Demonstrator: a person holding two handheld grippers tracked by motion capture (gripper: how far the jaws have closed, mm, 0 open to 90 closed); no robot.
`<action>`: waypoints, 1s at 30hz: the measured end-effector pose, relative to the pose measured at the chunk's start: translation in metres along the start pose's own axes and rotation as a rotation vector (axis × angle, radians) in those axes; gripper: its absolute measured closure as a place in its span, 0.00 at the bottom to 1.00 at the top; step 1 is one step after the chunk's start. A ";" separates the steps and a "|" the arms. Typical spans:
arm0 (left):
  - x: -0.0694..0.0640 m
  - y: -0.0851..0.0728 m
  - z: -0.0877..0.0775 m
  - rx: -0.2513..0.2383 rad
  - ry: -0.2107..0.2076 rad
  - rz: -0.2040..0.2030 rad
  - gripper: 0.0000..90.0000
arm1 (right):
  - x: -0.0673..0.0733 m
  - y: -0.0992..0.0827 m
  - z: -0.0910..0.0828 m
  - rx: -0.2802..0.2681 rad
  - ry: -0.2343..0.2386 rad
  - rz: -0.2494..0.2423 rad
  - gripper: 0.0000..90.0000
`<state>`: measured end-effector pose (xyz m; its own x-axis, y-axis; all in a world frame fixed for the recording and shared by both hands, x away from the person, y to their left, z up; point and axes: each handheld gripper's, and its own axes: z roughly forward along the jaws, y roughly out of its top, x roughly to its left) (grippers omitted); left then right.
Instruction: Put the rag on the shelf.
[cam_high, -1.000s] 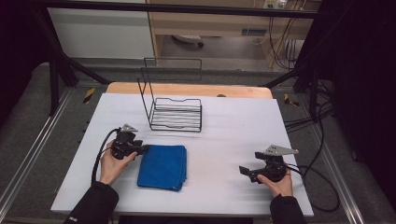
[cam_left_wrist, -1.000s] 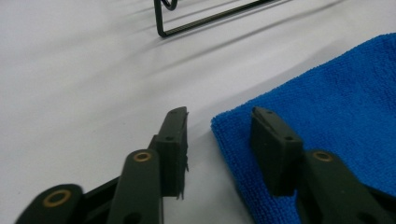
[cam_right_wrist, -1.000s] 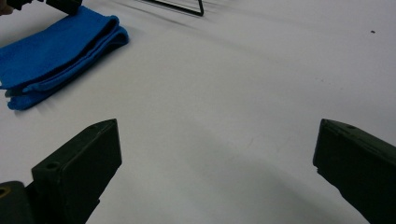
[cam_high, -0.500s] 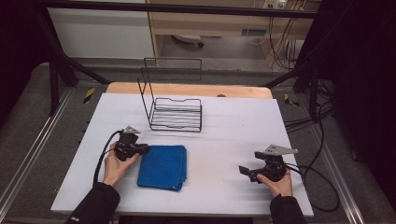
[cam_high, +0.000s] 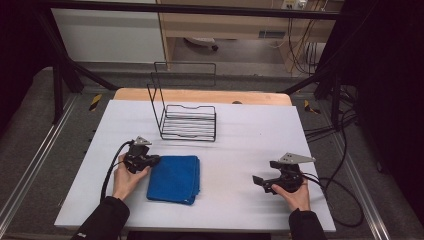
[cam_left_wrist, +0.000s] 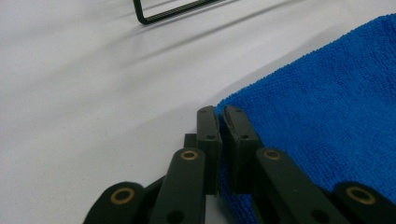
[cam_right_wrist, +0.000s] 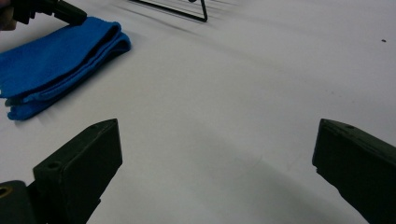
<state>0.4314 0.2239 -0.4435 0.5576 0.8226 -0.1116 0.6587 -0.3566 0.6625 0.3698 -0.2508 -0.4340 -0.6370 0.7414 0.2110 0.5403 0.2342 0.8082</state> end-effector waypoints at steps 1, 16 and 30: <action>0.000 0.000 0.000 0.000 0.000 0.002 0.94 | 0.002 0.002 0.003 -0.004 0.000 0.000 0.02; 0.001 -0.003 0.000 -0.020 -0.009 0.015 0.94 | 0.035 0.033 0.037 -0.008 0.003 -0.002 0.02; 0.001 -0.003 0.000 -0.023 -0.009 0.028 0.94 | 0.081 0.073 0.104 0.038 0.026 -0.014 0.04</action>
<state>0.4301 0.2257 -0.4460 0.5806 0.8081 -0.0996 0.6310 -0.3693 0.6822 0.4143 -0.1086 -0.4152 -0.6585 0.7215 0.2142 0.5510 0.2683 0.7902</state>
